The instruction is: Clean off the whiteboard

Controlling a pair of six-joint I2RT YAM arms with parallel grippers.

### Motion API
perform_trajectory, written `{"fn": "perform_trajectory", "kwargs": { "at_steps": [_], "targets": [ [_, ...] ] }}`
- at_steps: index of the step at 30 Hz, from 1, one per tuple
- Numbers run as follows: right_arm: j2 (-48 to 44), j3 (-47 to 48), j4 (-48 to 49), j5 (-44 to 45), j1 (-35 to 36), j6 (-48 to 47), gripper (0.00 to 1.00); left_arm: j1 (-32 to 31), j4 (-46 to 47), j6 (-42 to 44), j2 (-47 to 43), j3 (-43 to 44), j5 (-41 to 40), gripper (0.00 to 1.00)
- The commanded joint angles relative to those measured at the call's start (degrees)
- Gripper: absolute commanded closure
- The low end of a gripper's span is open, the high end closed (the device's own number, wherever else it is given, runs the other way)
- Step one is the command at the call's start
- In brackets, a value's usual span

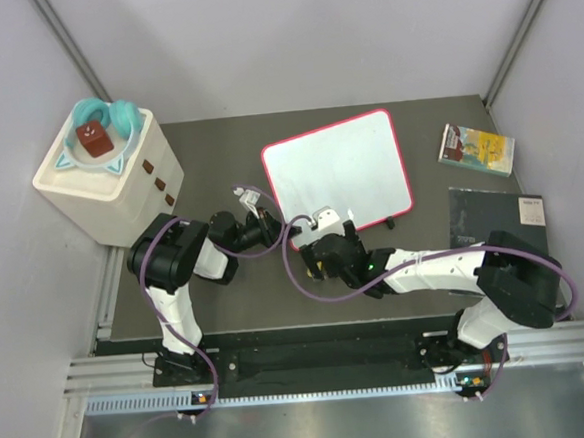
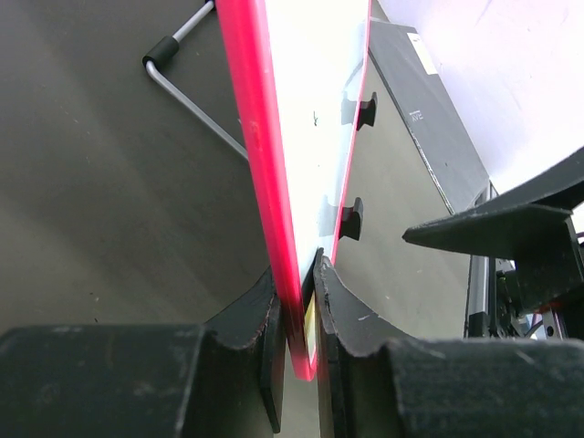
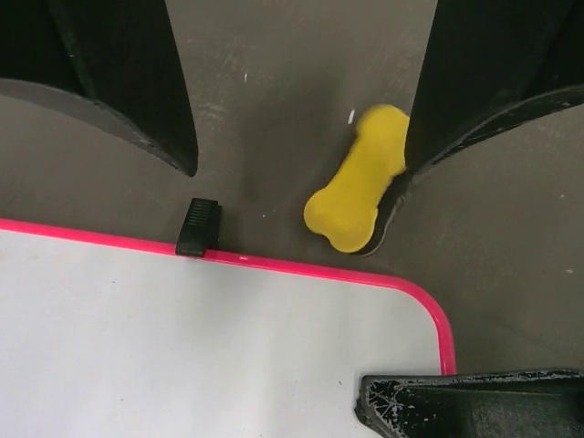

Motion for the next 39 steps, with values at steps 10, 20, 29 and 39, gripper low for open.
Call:
{"fn": "perform_trajectory", "kwargs": {
  "at_steps": [10,20,29,39],
  "targets": [
    [0.3,-0.7,0.4,3.7,0.7,2.2,0.05,-0.4,0.9,4.4,-2.2,-1.4,-0.3,0.85],
    [3.9,-0.7,1.0,4.6,0.7,4.2,0.05,-0.4,1.4,5.5,-3.7,-2.6,-1.0,0.51],
    [2.7,-1.2,0.6,5.7,0.7,4.4,0.05,-0.3,5.5,5.3,-5.2,-5.0,-0.9,0.38],
    [0.0,-2.2,1.0,5.9,0.6,4.4,0.04,-0.3,0.1,7.8,-13.6,-8.2,-5.8,0.01]
  ]
}}
